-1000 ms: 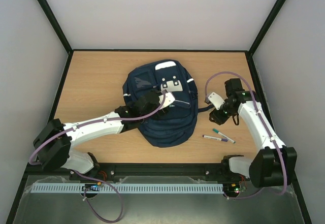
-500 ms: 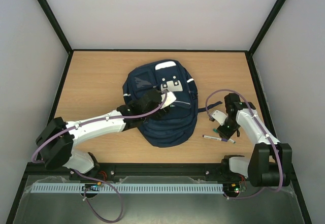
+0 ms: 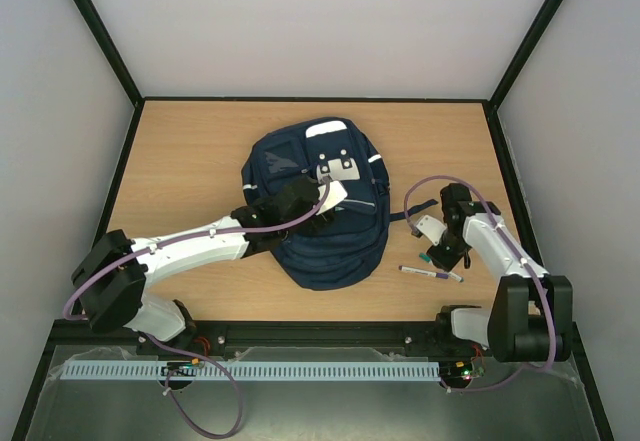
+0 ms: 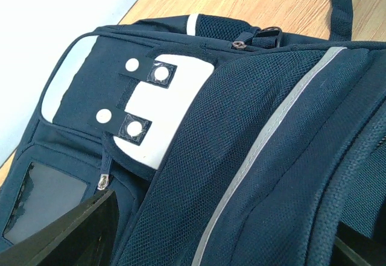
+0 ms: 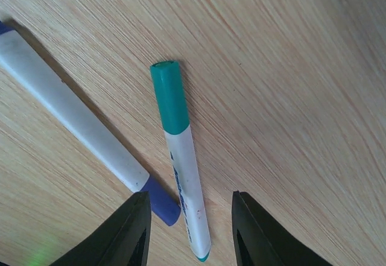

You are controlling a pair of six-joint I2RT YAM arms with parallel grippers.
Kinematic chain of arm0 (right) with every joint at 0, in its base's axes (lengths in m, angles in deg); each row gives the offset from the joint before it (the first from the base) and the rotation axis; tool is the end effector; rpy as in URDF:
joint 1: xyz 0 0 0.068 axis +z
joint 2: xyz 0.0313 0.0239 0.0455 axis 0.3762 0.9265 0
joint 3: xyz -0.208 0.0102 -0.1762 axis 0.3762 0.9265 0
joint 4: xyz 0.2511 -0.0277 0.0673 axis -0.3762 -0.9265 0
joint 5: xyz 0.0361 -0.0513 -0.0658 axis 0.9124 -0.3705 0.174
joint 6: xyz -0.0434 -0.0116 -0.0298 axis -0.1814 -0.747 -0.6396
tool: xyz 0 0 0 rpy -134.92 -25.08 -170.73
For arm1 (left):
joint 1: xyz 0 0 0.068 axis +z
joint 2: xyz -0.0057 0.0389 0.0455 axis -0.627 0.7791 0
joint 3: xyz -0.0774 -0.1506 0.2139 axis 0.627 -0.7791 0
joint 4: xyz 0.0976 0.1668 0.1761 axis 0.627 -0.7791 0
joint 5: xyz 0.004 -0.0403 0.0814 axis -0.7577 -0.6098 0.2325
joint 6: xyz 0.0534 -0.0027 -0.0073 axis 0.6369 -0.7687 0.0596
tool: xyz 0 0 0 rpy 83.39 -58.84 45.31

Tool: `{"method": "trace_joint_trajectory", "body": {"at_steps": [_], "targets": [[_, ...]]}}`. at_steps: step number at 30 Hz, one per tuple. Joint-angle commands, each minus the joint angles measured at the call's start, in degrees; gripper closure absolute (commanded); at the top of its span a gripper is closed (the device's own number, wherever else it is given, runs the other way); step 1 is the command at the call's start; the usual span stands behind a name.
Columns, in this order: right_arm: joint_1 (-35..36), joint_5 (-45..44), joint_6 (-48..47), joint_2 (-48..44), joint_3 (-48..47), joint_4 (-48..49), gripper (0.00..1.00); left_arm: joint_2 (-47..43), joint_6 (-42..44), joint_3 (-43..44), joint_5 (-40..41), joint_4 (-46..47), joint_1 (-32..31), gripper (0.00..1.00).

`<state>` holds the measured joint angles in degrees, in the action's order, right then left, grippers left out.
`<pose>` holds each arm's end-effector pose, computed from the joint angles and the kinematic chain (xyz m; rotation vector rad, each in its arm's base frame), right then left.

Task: Pack the student bag
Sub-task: Pick up the stationery from the center of the board.

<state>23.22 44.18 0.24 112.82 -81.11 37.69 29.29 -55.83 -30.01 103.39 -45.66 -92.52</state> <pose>0.2062 0.0007 0.1873 -1.1513 2.6683 -0.2816 0.2027 -0.2585 0.2589 1.0258 1.7688 -0.0988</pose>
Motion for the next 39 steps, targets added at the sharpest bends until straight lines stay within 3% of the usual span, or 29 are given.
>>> {"method": "trace_joint_trajectory", "body": {"at_steps": [1, 24, 39], "targets": [[-0.16, -1.99, -0.6, 0.9, 2.9, 0.89, 0.61, 0.42, -0.82, 2.51, 0.38, 0.74, 0.08, 0.27], [-0.16, -4.85, 0.12, 3.12, 6.21, 4.99, 0.62, 0.78, -0.11, 2.78, 0.69, -0.19, -0.55, 0.27], [-0.16, 3.54, 3.19, 7.18, 3.15, 2.22, 0.89, 1.09, 0.23, 2.82, 1.13, -0.39, -1.01, 0.27]]}}
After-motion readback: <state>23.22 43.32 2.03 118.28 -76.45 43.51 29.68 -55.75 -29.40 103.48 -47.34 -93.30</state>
